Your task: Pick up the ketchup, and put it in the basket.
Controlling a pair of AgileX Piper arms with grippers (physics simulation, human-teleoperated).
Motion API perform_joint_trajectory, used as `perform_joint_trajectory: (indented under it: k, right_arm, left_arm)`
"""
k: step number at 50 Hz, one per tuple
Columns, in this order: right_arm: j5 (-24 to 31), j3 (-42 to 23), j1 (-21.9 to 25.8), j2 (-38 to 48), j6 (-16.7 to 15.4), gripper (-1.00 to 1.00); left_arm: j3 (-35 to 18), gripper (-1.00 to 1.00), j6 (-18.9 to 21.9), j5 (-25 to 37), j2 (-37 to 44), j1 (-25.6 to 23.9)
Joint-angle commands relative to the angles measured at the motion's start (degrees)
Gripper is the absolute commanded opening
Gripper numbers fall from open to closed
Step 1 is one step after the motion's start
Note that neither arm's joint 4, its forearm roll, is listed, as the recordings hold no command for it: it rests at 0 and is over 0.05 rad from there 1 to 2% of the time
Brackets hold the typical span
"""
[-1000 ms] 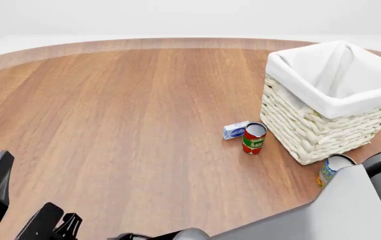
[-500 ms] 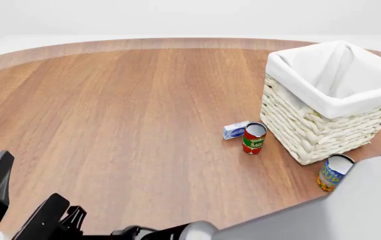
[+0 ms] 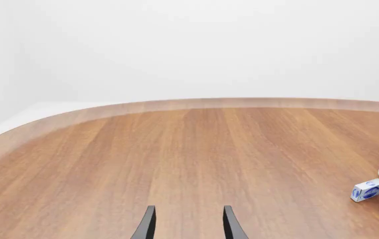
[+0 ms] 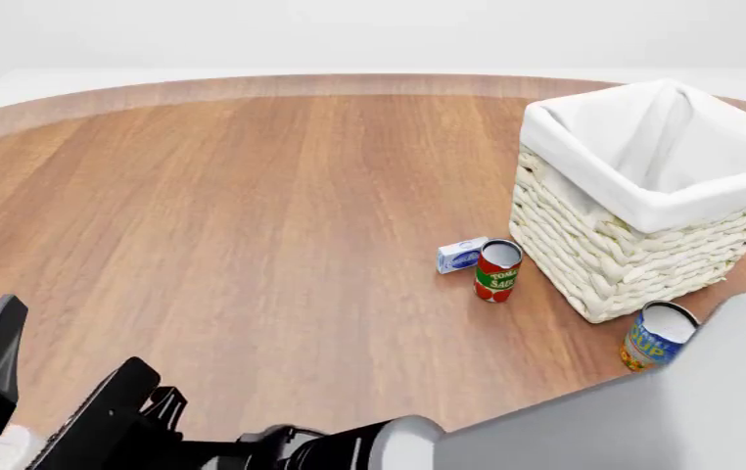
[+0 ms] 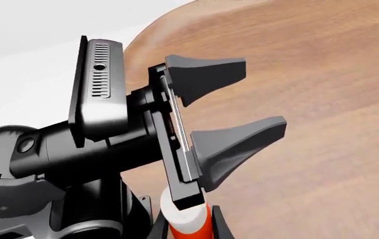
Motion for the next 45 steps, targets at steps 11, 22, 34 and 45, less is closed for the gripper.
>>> perform_joint_trajectory:
  k: [11,22,34,45]
  right_arm:
    - [-1.69,1.75,-2.07,-1.57,2.17,-1.0]
    - [-2.71,2.92,-3.74,-2.28,3.04,-1.0]
    - [-3.73,4.42,-5.9,-3.78,3.87,-1.0]
    - [-4.72,6.07,-8.18,-5.83,4.74,-1.0]
  left_arm:
    - [0.0,1.0,0.0,0.0,0.0,0.0]
    - [0.0,1.0,0.0,0.0,0.0,0.0]
    - [0.0,1.0,0.0,0.0,0.0,0.0]
    - [0.0,1.0,0.0,0.0,0.0,0.0]
